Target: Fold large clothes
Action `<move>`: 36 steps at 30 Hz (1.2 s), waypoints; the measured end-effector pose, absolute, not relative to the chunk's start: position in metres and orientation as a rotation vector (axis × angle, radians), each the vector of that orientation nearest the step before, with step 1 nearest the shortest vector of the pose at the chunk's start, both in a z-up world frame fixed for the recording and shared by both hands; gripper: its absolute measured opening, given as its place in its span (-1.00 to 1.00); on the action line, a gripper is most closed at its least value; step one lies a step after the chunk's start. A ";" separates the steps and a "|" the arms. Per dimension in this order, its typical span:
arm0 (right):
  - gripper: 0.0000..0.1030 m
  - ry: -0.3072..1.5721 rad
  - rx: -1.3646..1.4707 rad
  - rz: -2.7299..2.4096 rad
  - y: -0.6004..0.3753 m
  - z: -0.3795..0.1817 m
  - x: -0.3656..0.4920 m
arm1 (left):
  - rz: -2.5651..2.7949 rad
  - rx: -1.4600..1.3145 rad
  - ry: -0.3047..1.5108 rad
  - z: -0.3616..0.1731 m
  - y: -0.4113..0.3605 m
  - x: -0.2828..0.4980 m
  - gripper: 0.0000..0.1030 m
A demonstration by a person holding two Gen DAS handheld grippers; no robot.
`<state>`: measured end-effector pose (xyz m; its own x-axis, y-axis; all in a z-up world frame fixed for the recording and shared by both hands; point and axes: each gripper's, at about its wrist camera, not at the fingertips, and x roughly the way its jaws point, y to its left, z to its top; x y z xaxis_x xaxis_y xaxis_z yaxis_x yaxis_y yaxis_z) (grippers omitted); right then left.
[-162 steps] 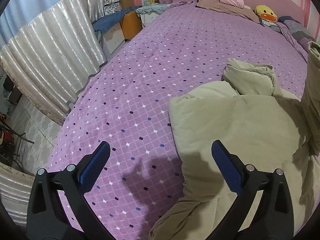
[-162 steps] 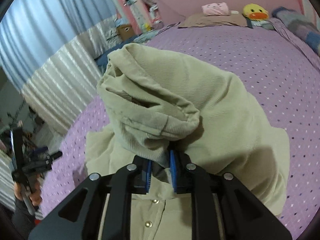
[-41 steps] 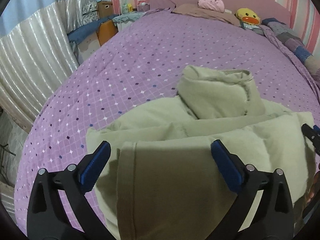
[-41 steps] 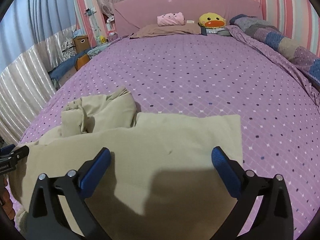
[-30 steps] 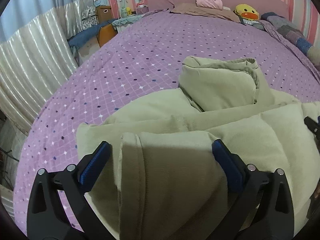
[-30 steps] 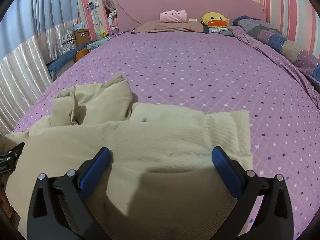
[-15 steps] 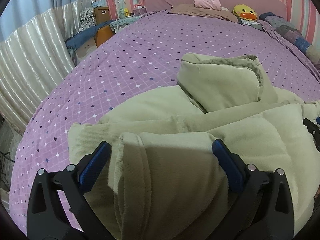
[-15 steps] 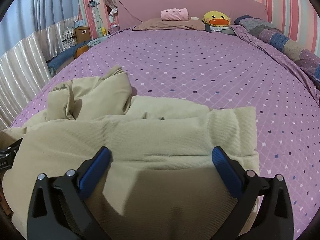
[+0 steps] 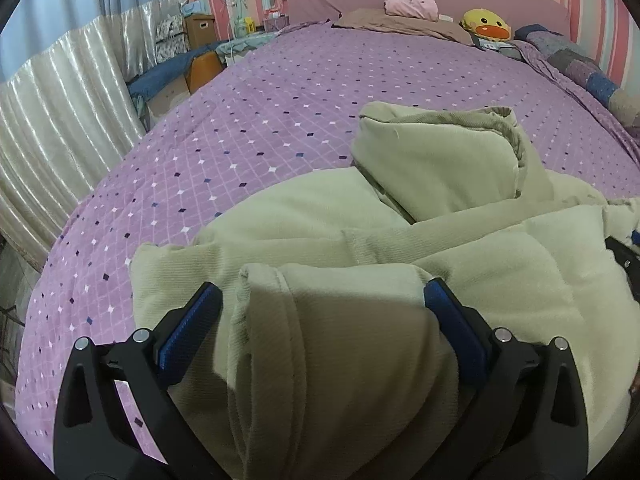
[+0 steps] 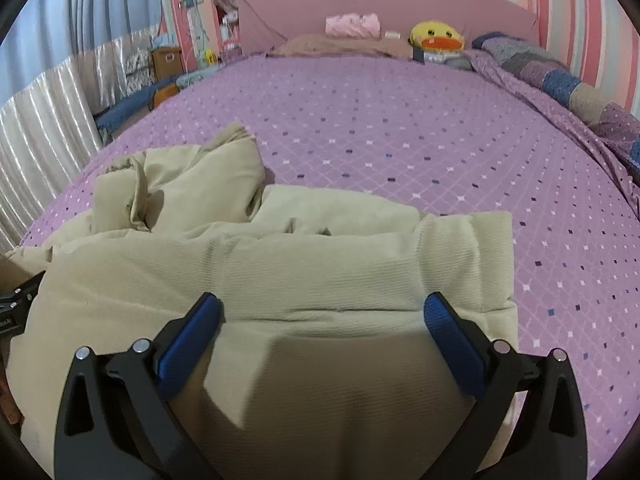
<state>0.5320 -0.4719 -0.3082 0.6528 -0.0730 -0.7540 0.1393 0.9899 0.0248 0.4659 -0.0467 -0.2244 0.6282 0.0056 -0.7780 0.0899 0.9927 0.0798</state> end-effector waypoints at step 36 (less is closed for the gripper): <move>0.97 0.804 0.101 -0.225 -0.430 -0.316 0.614 | 0.074 0.079 0.838 -0.243 -0.057 0.535 0.94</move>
<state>0.6144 -0.4304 -0.3157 0.6717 -0.1616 -0.7230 0.2378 0.9713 0.0038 0.5346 -0.0567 -0.2427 0.6670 0.0966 -0.7387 -0.0341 0.9945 0.0992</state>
